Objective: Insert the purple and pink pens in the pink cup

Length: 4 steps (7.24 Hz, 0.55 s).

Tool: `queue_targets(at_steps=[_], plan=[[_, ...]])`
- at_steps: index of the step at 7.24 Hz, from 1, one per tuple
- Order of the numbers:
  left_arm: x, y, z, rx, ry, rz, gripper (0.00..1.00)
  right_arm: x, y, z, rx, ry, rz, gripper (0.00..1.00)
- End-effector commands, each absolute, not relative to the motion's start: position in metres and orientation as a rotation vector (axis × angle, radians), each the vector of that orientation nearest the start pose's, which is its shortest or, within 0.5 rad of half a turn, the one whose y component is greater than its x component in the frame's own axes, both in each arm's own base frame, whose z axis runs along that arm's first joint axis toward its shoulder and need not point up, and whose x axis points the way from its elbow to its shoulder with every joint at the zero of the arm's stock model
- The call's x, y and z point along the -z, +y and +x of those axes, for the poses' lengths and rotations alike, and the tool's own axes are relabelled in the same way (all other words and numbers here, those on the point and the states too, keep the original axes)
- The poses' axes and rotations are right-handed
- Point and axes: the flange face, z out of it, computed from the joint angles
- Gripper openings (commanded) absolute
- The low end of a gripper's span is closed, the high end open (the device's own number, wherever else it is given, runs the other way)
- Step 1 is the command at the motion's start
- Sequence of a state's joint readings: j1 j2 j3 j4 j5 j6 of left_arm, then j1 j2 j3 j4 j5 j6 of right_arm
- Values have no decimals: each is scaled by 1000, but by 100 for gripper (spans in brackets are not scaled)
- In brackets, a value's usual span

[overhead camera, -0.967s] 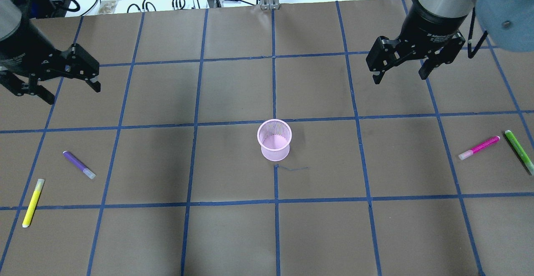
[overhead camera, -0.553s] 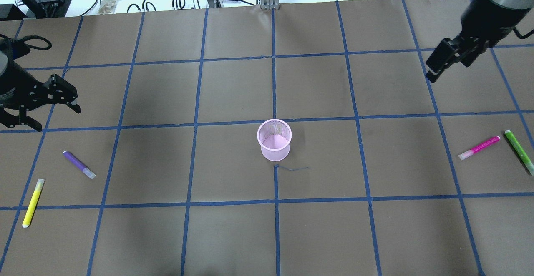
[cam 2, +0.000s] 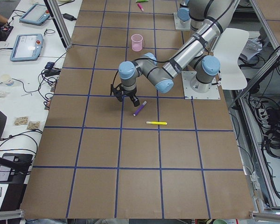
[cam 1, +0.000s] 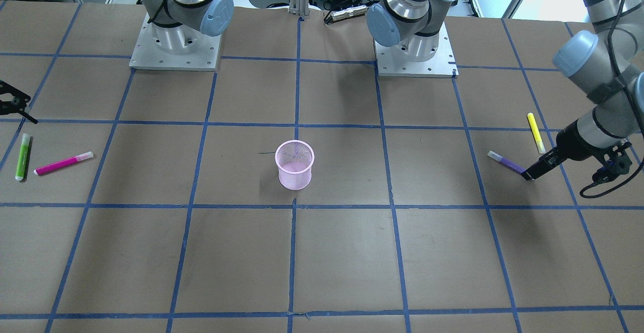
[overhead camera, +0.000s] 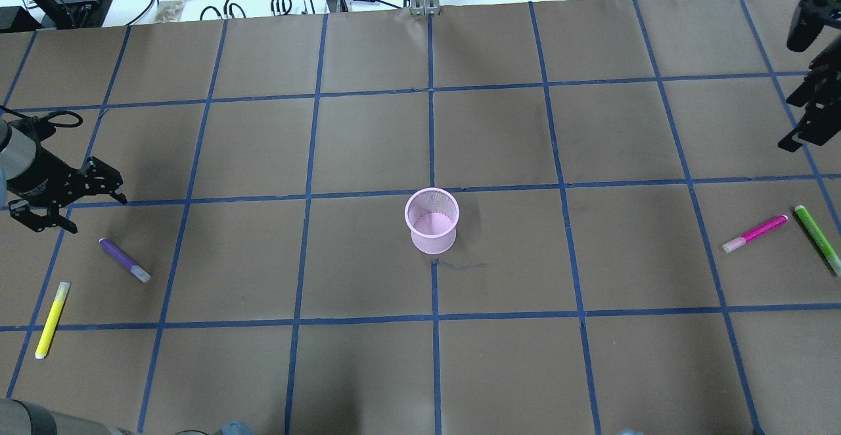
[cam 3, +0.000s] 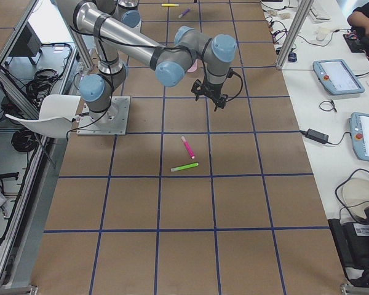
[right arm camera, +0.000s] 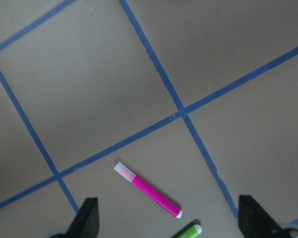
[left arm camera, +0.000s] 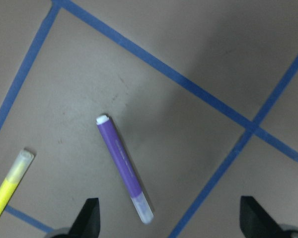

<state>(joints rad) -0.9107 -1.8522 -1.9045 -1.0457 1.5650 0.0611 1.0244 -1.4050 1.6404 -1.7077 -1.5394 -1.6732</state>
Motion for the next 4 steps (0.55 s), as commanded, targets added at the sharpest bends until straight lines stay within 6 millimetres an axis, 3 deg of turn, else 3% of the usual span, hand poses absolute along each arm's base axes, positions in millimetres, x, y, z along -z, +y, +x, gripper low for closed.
queue_targets(at_steps=[1,3,4], plan=[[-200,-487,256,-164,3015,-1053,100,-327,-521,-204,30,2401,-1964,100],[-183,-483,252,-213,3022,-1070,100,-271,-490,-217,50,2248,-2188,100],[-178,-481,251,-223,3023,-1073,100,-253,-477,-223,52,2197,-2289,99]])
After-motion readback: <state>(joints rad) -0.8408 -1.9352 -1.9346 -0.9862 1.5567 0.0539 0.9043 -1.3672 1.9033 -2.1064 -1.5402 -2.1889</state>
